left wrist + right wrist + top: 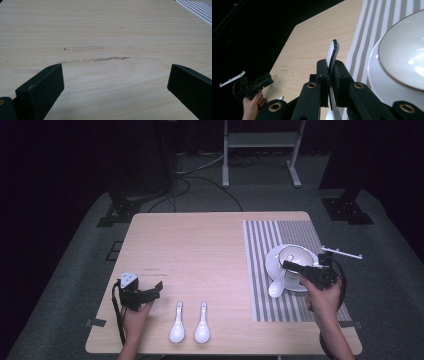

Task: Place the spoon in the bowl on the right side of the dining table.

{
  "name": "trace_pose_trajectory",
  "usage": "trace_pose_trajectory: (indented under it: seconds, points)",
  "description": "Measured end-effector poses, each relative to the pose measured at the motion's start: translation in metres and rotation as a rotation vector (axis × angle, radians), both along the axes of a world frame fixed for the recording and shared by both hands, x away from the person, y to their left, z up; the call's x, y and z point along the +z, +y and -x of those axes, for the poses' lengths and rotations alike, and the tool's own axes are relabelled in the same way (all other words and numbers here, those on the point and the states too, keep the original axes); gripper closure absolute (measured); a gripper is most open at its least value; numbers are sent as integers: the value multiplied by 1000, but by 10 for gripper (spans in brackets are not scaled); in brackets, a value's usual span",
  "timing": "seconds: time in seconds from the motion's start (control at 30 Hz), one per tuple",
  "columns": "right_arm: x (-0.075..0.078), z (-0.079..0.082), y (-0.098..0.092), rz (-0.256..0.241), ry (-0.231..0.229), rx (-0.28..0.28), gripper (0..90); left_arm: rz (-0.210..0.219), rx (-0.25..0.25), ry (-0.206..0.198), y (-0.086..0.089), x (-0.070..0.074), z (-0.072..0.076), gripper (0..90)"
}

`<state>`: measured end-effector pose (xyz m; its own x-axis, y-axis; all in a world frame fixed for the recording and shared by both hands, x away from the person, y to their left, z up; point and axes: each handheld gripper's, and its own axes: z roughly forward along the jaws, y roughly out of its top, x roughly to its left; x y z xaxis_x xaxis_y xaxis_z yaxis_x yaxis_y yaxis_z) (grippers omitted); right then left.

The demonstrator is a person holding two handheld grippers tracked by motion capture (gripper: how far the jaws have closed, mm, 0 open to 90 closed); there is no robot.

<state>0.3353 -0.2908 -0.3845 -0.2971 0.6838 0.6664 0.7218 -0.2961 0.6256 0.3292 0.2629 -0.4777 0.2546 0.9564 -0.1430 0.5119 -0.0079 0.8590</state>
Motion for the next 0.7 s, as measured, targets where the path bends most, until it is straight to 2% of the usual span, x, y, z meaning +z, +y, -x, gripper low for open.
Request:
trace_pose_trajectory:
  seconds: [0.07, 0.17, 0.4, 0.57, 0.7]
  points:
    - [1, -2, -2, -3, -1, -8, 843, -2, -1, 1, 0, 0, 0, 0]
    - [2, -8, -11, -37, 4, -37, 841, 1, 0, 1, 0, 0, 0, 0]
    - [6, -14, -22, -52, 2, -89, 840, 1, 0, 0, 0, 0, 0, 0]
    - [8, -22, -35, -88, 3, -156, 839, 1, -1, 0, 0, 0, 0, 0]
    - [9, -28, -43, -84, 5, -207, 838, 4, -1, -1, 0, 0, 0, 0]
